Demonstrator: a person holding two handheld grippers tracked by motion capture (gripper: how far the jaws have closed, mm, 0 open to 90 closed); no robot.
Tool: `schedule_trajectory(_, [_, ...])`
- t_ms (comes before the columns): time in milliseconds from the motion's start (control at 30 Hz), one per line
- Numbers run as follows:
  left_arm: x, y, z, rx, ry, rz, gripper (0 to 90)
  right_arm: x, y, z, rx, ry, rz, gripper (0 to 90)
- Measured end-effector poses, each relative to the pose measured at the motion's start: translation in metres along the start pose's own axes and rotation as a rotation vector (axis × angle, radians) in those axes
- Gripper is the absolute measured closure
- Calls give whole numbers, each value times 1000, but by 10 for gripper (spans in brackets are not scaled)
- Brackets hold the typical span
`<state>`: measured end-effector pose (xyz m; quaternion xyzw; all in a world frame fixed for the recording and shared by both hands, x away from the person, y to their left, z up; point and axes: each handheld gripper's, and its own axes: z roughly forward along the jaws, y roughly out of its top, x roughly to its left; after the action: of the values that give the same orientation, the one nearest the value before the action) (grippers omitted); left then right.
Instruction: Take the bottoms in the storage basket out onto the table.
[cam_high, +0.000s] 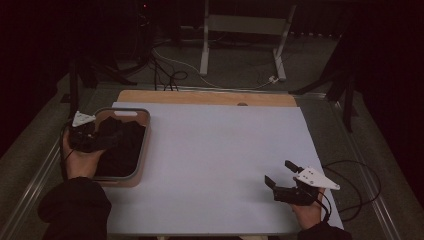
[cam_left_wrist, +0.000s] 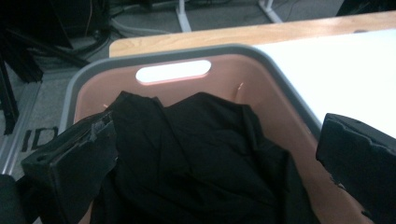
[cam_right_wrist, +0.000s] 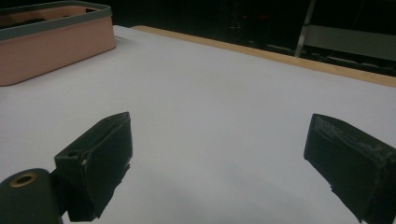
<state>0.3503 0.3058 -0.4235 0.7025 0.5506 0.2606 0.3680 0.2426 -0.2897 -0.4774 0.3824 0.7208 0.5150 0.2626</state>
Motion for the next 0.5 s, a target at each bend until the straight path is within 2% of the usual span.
schedule_trajectory(233, [9,-2,15,60,-7,-15,0,0,0,1,3,1,-5,78])
schedule_trajectory(500, [12,-5,30,112,2,-5,0,1,0,1,3,4,-5,78])
